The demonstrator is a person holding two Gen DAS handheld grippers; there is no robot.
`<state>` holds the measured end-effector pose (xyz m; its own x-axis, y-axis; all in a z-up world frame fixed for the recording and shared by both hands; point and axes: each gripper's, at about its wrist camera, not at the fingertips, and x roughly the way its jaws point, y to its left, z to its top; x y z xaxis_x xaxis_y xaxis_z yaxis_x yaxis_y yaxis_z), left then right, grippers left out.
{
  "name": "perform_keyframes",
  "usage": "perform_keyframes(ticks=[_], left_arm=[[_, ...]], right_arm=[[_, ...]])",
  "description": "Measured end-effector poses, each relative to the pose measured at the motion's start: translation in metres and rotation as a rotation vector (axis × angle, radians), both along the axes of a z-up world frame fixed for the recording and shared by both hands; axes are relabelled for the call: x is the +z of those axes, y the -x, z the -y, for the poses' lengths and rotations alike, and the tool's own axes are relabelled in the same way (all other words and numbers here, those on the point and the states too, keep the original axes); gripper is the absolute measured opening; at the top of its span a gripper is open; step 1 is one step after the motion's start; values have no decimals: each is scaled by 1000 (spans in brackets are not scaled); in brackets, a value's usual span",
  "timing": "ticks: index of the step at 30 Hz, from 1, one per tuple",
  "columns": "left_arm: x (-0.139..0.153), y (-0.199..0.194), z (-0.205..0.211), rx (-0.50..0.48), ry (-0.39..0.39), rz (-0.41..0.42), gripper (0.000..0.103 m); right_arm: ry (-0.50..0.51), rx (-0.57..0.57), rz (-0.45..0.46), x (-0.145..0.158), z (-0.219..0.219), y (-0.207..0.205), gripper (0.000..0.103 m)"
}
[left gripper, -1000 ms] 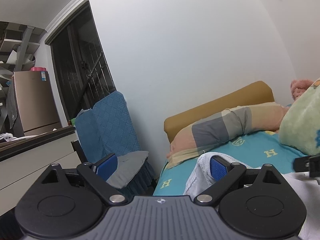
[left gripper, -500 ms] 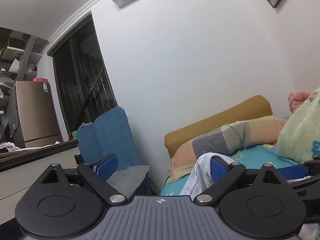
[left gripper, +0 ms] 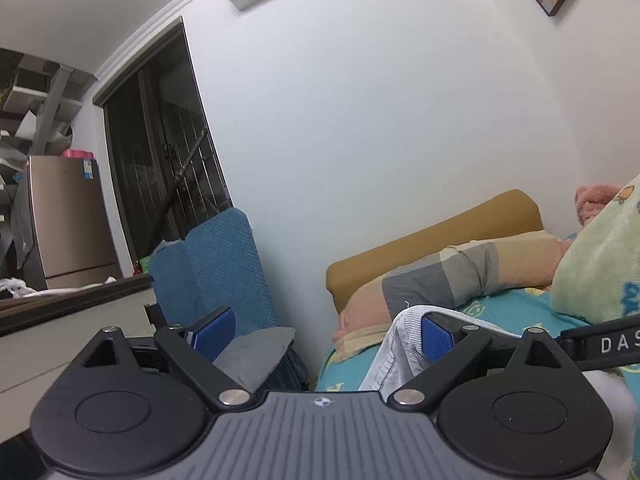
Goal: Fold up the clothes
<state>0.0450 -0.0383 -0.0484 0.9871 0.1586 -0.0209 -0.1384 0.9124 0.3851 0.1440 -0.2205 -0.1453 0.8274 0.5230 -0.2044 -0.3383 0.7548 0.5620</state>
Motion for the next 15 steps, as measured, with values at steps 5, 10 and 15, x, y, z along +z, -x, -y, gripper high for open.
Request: perform_keyframes(ticks=[5, 10, 15], left_arm=[[-1, 3, 5, -19, -31, 27, 96], [-2, 7, 10, -56, -46, 51, 96], [-6, 7, 18, -76, -68, 62, 96]], right_arm=[[38, -63, 12, 1, 0, 4, 68], [-71, -142, -10, 7, 22, 3, 68], [27, -213, -253, -3, 28, -7, 65]])
